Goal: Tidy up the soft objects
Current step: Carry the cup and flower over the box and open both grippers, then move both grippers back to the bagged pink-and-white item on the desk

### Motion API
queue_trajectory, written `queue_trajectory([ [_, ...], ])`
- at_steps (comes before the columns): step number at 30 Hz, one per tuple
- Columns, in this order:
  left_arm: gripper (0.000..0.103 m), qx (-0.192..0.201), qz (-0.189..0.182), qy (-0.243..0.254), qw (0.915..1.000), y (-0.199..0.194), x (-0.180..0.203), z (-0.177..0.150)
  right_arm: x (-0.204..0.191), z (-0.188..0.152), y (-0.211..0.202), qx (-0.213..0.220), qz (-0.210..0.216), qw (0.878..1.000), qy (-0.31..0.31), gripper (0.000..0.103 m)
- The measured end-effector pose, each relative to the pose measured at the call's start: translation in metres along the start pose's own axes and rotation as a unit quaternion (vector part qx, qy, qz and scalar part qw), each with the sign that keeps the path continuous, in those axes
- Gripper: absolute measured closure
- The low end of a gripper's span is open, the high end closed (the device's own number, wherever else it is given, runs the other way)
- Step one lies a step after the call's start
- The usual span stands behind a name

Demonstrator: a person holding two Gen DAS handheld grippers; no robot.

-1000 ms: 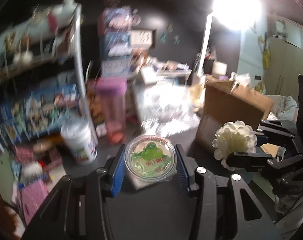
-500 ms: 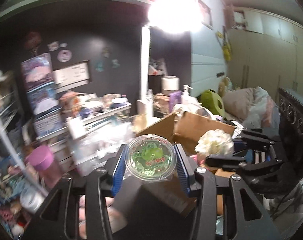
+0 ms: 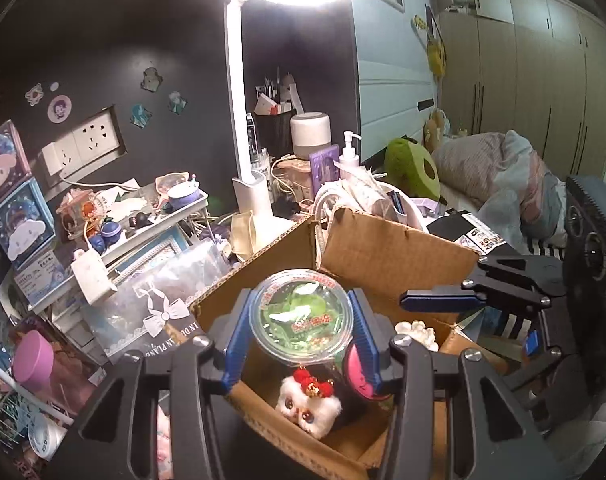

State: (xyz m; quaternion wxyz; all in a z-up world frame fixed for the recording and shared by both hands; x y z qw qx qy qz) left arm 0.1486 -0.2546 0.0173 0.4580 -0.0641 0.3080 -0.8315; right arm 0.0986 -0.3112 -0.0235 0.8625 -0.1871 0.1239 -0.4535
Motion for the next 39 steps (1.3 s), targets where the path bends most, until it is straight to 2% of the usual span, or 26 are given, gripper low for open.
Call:
queue_trajectory([
  [5, 0.059, -0.013, 0.013, 0.008, 0.9998, 0.011, -0.001, -0.001, 0.001, 0.0, -0.001, 0.002, 0.006, 1.0, 0.0, 0.058],
  [9, 0.039, -0.007, 0.024, 0.0, 0.9997, 0.01, -0.009, 0.0, 0.001, 0.0, -0.001, 0.001, 0.004, 1.0, 0.003, 0.058],
  [13, 0.037, 0.01, 0.032, -0.009, 0.9994, -0.006, -0.02, -0.001, -0.005, 0.004, -0.003, 0.002, 0.001, 1.0, 0.001, 0.057],
  [16, 0.028, 0.029, 0.038, -0.03, 0.9984, -0.027, -0.036, -0.004, -0.013, 0.01, -0.006, 0.008, 0.003, 1.0, -0.003, 0.057],
  [19, 0.025, 0.048, 0.054, -0.053, 0.9959, -0.05, -0.058, -0.013, -0.027, 0.019, -0.008, 0.02, 0.012, 1.0, -0.006, 0.057],
  [23, 0.023, 0.06, 0.084, -0.08, 0.9914, -0.076, -0.092, -0.038, -0.058, 0.032, -0.007, 0.035, 0.033, 0.999, -0.02, 0.057],
  [29, 0.023, 0.047, 0.125, -0.134, 0.982, -0.098, -0.151, -0.099, -0.119, 0.049, 0.015, 0.033, 0.078, 0.995, -0.055, 0.057],
  [34, 0.023, 0.018, 0.139, -0.164, 0.9765, -0.097, -0.187, -0.149, -0.169, 0.048, 0.052, 0.002, 0.115, 0.991, -0.076, 0.057],
  [39, 0.023, -0.011, 0.142, -0.186, 0.9722, -0.083, -0.21, -0.192, -0.197, 0.03, 0.103, -0.048, 0.145, 0.987, -0.055, 0.057],
])
Point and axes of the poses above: each gripper's, at about its wrist camera, not at the fingertips, and y roughly the way its jaws point, x to its right, z to its top, the point moved 8 cm from there along y, roughly the way its jaws point, and after that the axes turned 8 degrees about z, right-handed, at the moved point
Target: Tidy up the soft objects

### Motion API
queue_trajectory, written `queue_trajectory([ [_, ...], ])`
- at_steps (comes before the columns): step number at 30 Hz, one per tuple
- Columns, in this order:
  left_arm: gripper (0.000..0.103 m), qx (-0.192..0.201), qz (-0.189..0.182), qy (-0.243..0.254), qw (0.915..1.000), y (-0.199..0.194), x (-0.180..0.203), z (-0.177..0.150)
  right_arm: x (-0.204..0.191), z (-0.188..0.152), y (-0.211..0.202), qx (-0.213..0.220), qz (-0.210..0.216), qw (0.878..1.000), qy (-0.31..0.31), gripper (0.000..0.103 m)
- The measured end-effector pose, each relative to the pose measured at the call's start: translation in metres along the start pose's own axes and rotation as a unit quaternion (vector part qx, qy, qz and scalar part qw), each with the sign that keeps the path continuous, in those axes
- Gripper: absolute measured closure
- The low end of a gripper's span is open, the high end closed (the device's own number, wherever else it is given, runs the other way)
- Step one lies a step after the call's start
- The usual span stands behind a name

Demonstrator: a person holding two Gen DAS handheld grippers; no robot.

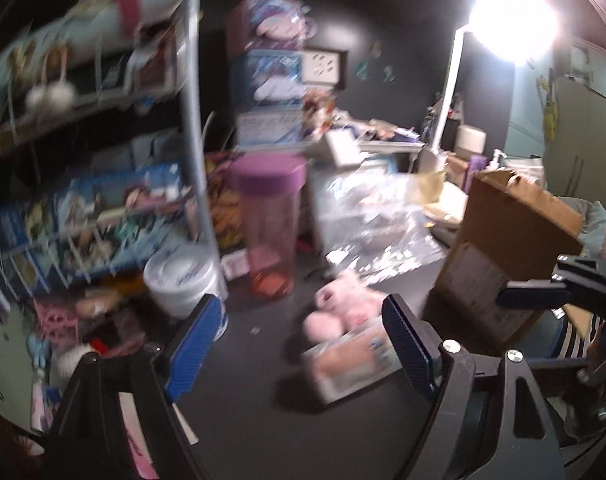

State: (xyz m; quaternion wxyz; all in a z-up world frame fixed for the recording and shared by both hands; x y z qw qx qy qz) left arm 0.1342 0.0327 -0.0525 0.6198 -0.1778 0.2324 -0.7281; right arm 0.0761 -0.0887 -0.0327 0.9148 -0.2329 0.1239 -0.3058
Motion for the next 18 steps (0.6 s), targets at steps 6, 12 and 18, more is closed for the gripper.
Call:
queue_trajectory([
  [6, 0.023, -0.031, -0.005, -0.016, 0.9994, 0.027, -0.019, -0.028, 0.019, -0.023, 0.06, -0.042, -0.007, 0.998, 0.042, 0.057],
  [12, 0.023, -0.051, -0.011, -0.029, 0.9982, 0.046, -0.027, -0.043, 0.052, -0.028, 0.098, -0.054, -0.032, 0.996, 0.056, 0.057],
  [18, 0.023, -0.057, -0.01, -0.031, 0.9978, 0.054, -0.03, -0.049, 0.07, -0.039, 0.114, -0.084, -0.036, 0.992, 0.082, 0.057],
])
Point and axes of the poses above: each gripper's, at about its wrist camera, not at the fingertips, and y roughly the way its jaws point, x to its right, z to its top, the point moved 8 cm from there along y, roughly the way its jaws point, and after that the axes turned 8 degrees about z, right-handed, at the moved point
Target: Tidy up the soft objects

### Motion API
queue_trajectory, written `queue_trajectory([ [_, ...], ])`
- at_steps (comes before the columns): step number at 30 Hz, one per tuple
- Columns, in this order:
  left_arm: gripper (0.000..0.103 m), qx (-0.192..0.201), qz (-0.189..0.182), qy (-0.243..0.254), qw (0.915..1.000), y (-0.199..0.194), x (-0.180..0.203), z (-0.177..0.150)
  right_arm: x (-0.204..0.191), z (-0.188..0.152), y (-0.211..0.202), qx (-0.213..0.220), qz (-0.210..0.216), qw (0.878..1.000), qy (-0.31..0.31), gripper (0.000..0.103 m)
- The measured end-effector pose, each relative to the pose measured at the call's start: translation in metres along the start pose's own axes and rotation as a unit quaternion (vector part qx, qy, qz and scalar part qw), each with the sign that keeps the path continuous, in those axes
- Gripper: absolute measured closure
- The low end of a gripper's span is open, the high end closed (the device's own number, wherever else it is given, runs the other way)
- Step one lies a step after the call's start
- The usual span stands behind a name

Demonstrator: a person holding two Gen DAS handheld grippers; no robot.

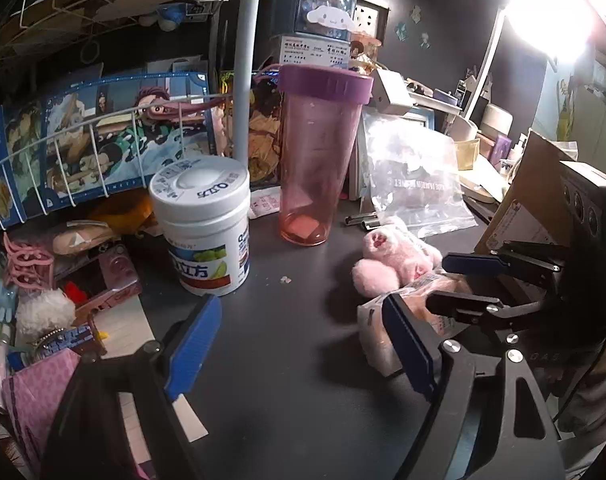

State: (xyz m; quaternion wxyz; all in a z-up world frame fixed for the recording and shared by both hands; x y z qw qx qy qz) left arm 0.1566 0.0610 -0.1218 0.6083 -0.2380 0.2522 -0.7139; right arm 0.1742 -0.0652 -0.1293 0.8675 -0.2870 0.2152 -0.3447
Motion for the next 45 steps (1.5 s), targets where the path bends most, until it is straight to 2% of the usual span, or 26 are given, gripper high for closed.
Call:
queue_trajectory([
  [6, 0.023, -0.004, 0.002, 0.002, 1.0, 0.0, 0.001, -0.005, -0.015, -0.023, -0.005, -0.042, 0.042, 0.998, 0.006, 0.057],
  [11, 0.023, -0.008, 0.007, 0.0, 0.9999, -0.006, 0.0, -0.014, -0.035, -0.037, -0.008, -0.067, 0.096, 0.993, 0.02, 0.057],
  [15, 0.023, -0.012, 0.009, 0.0, 0.9999, -0.009, 0.0, -0.021, -0.028, -0.031, -0.014, -0.047, 0.059, 0.997, 0.014, 0.055],
  [17, 0.023, -0.013, 0.008, 0.0, 0.9999, -0.011, 0.0, -0.024, -0.016, -0.032, -0.012, -0.053, 0.044, 0.997, 0.03, 0.044],
  [19, 0.023, -0.016, 0.004, 0.0, 0.9999, -0.012, 0.001, -0.027, -0.013, -0.037, -0.007, -0.068, 0.049, 0.996, 0.041, 0.044],
  [22, 0.023, -0.021, 0.002, 0.0, 0.9998, -0.012, 0.002, -0.032, -0.023, -0.044, -0.006, -0.082, 0.097, 0.99, 0.06, 0.044],
  [28, 0.023, -0.025, 0.01, -0.005, 0.9996, -0.012, -0.001, -0.037, -0.064, -0.048, -0.004, -0.092, 0.182, 0.978, 0.052, 0.044],
  [30, 0.023, -0.025, 0.02, -0.01, 0.9994, -0.014, -0.005, -0.039, -0.061, -0.042, -0.005, -0.074, 0.146, 0.986, 0.037, 0.044],
  [32, 0.023, -0.024, 0.028, -0.015, 0.9992, -0.016, -0.009, -0.041, -0.044, -0.03, -0.006, -0.044, 0.077, 0.996, 0.027, 0.042],
  [33, 0.023, -0.025, 0.027, -0.02, 0.9991, -0.017, -0.01, -0.043, -0.034, -0.025, -0.006, -0.029, 0.044, 0.998, 0.023, 0.038],
  [35, 0.023, -0.027, 0.015, -0.025, 0.9992, -0.019, -0.006, -0.046, -0.014, -0.013, -0.004, -0.005, -0.007, 1.0, 0.025, 0.023],
  [38, 0.023, -0.029, -0.006, -0.021, 0.9993, -0.02, 0.003, -0.051, 0.011, 0.001, 0.009, 0.003, -0.031, 0.999, 0.044, 0.02],
  [40, 0.023, -0.029, -0.008, -0.02, 0.9994, -0.021, 0.007, -0.054, 0.022, 0.008, 0.023, -0.009, -0.046, 0.998, 0.043, 0.019],
  [45, 0.023, -0.031, -0.003, -0.027, 0.9991, -0.021, 0.005, -0.056, 0.032, 0.011, 0.051, -0.041, -0.051, 0.997, 0.028, 0.019],
])
Point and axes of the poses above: each gripper's, at about its wrist camera, not at the fingertips, and y roughly the way its jaws point, x to its right, z to its top, the point moved 8 cm from there along y, roughly the way its jaws point, and after that the axes turned 8 degrees about z, right-handed, at the moved point
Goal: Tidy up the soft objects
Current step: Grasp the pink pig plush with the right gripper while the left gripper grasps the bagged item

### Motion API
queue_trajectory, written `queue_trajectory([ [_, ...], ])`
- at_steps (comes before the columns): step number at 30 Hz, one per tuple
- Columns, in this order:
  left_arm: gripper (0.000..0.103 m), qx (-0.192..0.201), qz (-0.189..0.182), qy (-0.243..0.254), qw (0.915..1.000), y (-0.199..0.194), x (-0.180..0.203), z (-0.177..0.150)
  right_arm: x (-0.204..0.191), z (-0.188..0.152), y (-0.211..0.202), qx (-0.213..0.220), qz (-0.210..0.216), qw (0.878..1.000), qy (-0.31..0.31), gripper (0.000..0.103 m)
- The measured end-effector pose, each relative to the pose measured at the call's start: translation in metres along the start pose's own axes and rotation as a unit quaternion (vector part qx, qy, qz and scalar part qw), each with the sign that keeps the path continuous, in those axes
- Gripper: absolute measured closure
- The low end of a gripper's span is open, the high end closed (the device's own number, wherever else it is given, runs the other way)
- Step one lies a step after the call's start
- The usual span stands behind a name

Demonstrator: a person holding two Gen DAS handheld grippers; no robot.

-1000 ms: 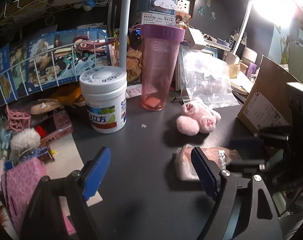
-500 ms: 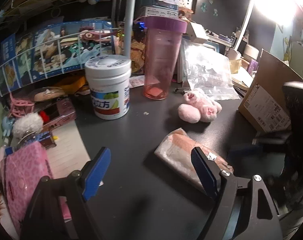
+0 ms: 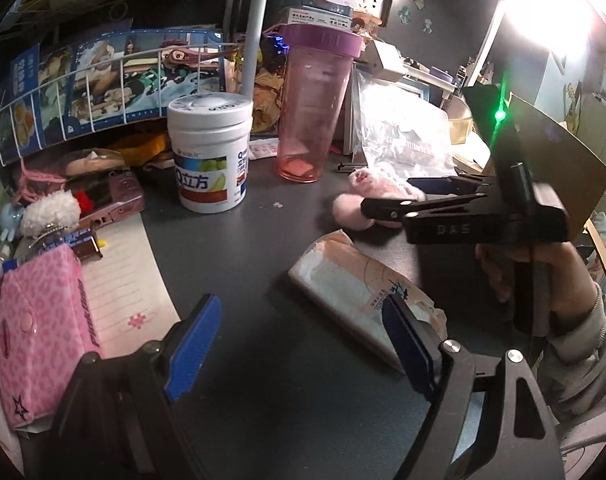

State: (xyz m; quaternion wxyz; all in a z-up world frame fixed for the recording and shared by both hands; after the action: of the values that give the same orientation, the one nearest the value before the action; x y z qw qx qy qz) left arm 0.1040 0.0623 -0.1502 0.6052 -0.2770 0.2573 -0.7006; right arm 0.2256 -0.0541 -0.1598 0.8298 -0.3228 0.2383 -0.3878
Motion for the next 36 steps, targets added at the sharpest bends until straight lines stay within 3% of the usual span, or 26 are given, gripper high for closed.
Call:
queue_trajectory([
  [2, 0.023, -0.001, 0.0, -0.001, 1.0, 0.0, 0.001, 0.0, 0.001, 0.0, 0.004, -0.007, 0.01, 1.0, 0.003, 0.023],
  [3, 0.023, -0.001, -0.001, -0.001, 1.0, 0.0, 0.001, 0.0, 0.001, -0.001, 0.003, -0.006, 0.015, 1.0, 0.005, 0.031],
  [4, 0.023, -0.001, -0.002, -0.001, 1.0, 0.0, 0.002, 0.0, 0.001, -0.001, 0.0, -0.001, 0.016, 1.0, 0.007, 0.048],
  [8, 0.023, -0.001, -0.006, 0.002, 1.0, -0.002, 0.009, -0.001, -0.002, -0.008, -0.013, 0.006, 0.017, 1.0, 0.002, 0.052],
  [13, 0.023, -0.005, -0.015, 0.011, 0.9998, 0.0, 0.024, 0.0, -0.012, -0.028, -0.051, 0.031, -0.002, 1.0, 0.004, 0.052],
  [20, 0.023, -0.018, -0.035, 0.0, 0.9992, 0.015, 0.053, 0.001, -0.011, -0.063, -0.074, 0.018, -0.037, 0.999, -0.007, 0.049],
  [27, 0.023, -0.034, 0.024, 0.028, 0.9988, 0.031, 0.064, -0.004, -0.008, -0.077, -0.08, 0.016, -0.021, 1.0, 0.006, 0.041],
  [36, 0.023, -0.035, 0.116, 0.053, 0.9912, 0.018, 0.018, -0.006, -0.015, -0.079, -0.084, 0.019, 0.004, 1.0, 0.005, 0.026],
])
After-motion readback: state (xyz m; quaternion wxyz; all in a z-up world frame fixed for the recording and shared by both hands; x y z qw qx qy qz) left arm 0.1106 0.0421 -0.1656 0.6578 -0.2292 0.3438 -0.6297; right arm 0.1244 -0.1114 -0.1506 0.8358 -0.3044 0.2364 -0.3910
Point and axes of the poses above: each gripper's, at about its wrist camera, not at the fingertips, and y roughly the way its jaws point, x to its right, z to its top, the point moved 8 cm from there along y, roughly the way its jaws point, and after that the axes turned 8 degrees about z, right-handed, at the moved point
